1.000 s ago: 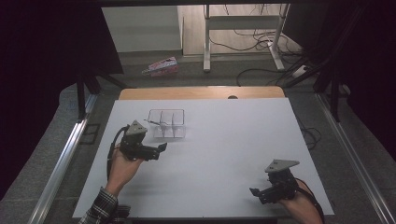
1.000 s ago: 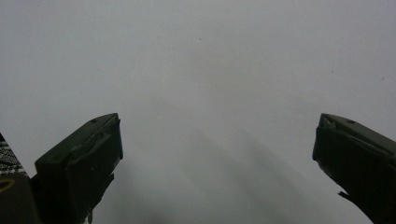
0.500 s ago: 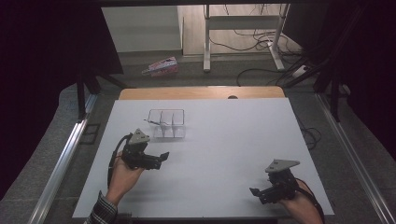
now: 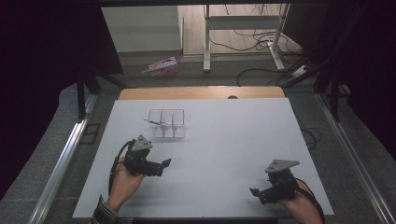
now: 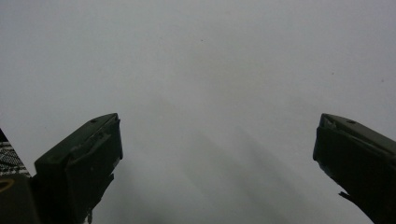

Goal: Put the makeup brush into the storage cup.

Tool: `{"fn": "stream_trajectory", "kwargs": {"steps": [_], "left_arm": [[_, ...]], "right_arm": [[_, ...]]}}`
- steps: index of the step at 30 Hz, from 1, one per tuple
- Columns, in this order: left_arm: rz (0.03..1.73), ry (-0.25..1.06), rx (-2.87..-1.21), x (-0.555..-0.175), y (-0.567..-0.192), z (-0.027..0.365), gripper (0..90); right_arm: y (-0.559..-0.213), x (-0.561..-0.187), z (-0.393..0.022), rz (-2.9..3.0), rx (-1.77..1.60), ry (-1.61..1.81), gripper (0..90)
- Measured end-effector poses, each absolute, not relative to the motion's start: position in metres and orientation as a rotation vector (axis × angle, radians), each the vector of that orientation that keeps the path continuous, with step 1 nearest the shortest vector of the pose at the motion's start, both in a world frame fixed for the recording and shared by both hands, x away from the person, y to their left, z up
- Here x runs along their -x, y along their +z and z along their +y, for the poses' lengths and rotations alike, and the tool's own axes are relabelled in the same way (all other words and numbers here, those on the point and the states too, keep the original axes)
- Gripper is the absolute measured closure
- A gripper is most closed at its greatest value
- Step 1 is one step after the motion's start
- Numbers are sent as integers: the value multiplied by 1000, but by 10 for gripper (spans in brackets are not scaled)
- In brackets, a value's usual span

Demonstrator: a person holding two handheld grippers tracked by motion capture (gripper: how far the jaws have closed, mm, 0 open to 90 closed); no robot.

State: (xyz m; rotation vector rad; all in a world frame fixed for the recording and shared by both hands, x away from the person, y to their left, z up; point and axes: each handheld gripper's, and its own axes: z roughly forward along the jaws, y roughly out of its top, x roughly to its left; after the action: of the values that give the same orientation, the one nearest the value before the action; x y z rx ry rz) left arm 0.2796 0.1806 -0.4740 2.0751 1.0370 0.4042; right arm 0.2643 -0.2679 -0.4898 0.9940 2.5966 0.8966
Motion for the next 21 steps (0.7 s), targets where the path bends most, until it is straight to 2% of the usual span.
{"fn": "stream_trajectory", "kwargs": {"steps": [21], "left_arm": [[1044, 408, -2068, -252, -477, 186, 0]], "right_arm": [[-489, -264, -268, 2596, -983, 903, 10]]}}
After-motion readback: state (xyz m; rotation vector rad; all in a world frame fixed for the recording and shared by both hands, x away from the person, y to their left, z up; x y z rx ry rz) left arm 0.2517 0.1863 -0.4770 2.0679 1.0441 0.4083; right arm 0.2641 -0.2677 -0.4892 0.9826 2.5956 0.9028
